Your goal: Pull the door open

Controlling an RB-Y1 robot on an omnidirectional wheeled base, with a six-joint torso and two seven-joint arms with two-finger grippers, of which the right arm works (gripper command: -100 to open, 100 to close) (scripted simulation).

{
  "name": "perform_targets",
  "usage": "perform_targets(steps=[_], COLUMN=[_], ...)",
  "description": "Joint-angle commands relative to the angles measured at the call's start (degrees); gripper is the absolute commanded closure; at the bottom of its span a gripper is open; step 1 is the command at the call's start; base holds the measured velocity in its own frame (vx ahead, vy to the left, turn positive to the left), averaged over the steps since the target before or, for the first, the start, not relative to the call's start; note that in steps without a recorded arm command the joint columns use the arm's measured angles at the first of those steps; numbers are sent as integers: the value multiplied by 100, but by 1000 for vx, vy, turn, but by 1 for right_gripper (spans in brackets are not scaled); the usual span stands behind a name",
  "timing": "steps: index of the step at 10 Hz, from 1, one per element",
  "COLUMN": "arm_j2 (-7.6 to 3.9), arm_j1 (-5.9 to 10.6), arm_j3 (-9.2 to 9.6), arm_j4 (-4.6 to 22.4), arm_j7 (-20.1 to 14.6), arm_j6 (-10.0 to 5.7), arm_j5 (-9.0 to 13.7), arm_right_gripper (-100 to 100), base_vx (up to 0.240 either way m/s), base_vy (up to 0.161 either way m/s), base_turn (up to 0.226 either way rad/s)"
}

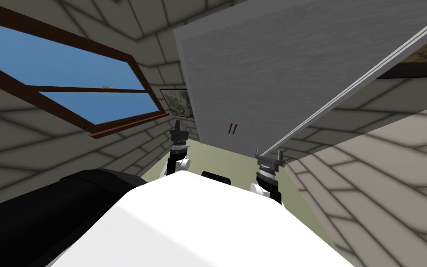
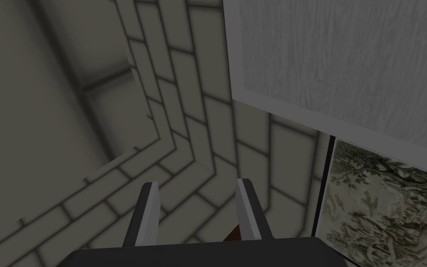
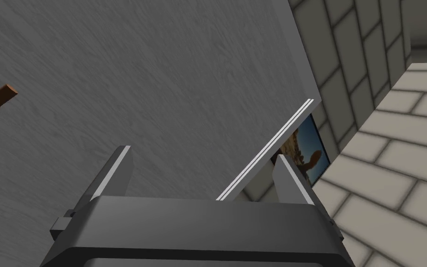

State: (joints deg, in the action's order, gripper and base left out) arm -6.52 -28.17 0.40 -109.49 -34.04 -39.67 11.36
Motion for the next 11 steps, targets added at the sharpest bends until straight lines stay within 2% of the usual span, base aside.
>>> perform_targets(steps=[1, 11], arm_j2=[-42, -247], arm_j1=[7, 7], arm_j3=[21, 221], arm_j4=[166, 1216], arm_j7=[-201, -1342], arm_j6=[-42, -328], arm_j5=[75, 501], arm_right_gripper=[-100, -100], base_vx=[98, 103], base_vy=[11, 20], base_turn=[48, 48])
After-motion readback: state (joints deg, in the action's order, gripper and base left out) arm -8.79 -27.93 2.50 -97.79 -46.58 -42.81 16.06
